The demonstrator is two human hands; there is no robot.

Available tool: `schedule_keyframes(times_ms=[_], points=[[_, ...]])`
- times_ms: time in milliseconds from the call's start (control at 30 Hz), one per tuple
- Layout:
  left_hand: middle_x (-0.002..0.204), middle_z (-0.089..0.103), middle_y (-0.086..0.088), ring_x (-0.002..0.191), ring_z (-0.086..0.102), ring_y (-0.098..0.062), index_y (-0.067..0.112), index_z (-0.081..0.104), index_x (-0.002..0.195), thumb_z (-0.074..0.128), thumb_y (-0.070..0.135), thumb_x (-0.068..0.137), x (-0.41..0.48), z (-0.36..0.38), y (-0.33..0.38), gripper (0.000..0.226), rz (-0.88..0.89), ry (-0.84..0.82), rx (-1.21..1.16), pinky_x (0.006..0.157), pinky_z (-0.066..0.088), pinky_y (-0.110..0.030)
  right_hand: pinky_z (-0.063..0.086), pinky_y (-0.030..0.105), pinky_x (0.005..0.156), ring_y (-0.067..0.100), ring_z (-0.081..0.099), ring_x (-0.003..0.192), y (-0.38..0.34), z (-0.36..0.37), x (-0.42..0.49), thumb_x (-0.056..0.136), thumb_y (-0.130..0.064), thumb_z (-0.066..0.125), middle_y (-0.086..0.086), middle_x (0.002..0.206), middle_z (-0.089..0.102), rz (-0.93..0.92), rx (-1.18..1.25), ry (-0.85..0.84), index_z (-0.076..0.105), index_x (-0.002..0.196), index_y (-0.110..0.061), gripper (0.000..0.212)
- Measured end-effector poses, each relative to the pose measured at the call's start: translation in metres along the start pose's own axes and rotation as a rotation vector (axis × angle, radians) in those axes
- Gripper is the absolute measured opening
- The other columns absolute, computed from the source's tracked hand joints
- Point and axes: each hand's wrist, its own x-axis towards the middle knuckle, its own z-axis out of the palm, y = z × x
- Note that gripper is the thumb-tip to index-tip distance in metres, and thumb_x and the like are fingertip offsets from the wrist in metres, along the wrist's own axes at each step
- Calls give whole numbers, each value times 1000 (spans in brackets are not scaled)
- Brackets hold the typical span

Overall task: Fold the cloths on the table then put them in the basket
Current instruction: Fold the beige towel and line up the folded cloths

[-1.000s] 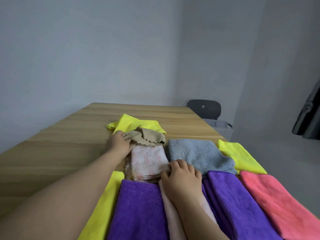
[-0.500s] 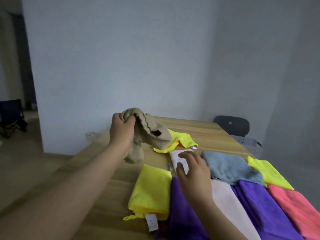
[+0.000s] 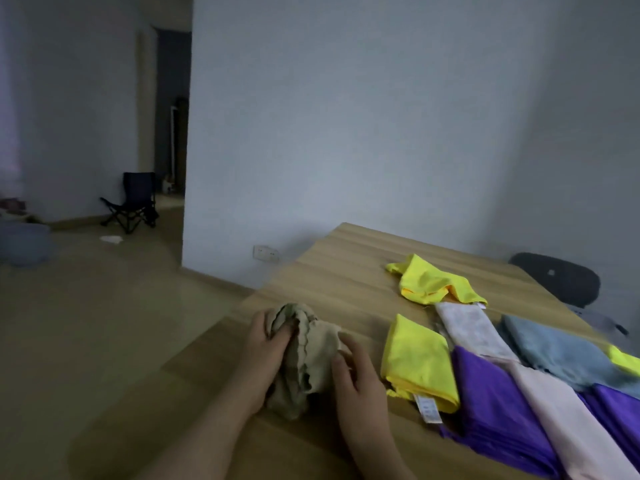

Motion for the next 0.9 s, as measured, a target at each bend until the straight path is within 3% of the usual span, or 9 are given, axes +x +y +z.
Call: schedule_keyframes(times_ms=[100,233,333,400,500,600,700,800,900], points=[[101,72,-1,91,70,-22,27,63,109,60,31,87,2,-4,1,22,-103,-107,-226,72,54,-35,43,15,82,-2,54,101,-8,18,13,89,-33,58,-17,115,53,46,225,6,43,126,-45,41],[102,72,-9,94,69,-26,13,65,113,49,29,94,11,-3,6,29,-200,-123,-294,78,53,-38,40,21,94,1,48,110,-2,27,33,80,-28,70,-15,119,51,-15,87,-26,46,127,-35,53],[102,72,-10,95,69,-27,12,65,112,46,32,95,13,0,11,33,-226,-158,-273,78,52,-37,36,18,88,8,50,107,6,25,37,85,-25,65,-6,113,55,-65,-72,108,60,119,-24,34],[103,72,-11,98,67,-29,10,66,111,47,36,94,13,0,12,36,-246,-124,-273,79,52,-37,40,26,85,24,54,100,10,21,38,81,-17,68,4,100,53,-112,-201,283,69,107,-17,26],[104,71,-11,100,66,-27,11,67,108,47,39,94,11,1,16,38,-268,-124,-278,82,50,-37,41,33,69,32,55,85,4,9,35,78,-14,70,1,86,41,-121,-281,447,68,94,-20,17],[97,74,-8,89,70,-22,13,71,95,45,37,94,7,3,17,36,-262,-156,-259,72,48,-32,33,29,60,25,56,83,-1,5,34,87,-16,57,-4,82,49,15,-157,379,43,84,-30,20],[100,73,-11,87,71,-23,12,77,87,46,38,91,2,3,16,41,-305,-215,-290,73,49,-33,36,25,53,14,55,68,-3,3,28,86,-22,60,-7,74,54,22,32,322,38,79,-26,24],[105,71,-13,96,69,-24,11,76,94,50,38,83,-3,5,14,40,-313,-299,-314,75,51,-35,41,8,67,-2,54,88,-6,7,19,78,-34,69,-18,95,54,-62,101,47,45,91,-34,28],[107,70,-13,97,69,-23,7,68,107,51,34,80,-5,7,15,42,-292,-318,-367,79,48,-35,37,10,88,-3,45,109,-2,11,15,76,-34,70,-23,114,43,-128,-62,-94,43,121,-36,52]])
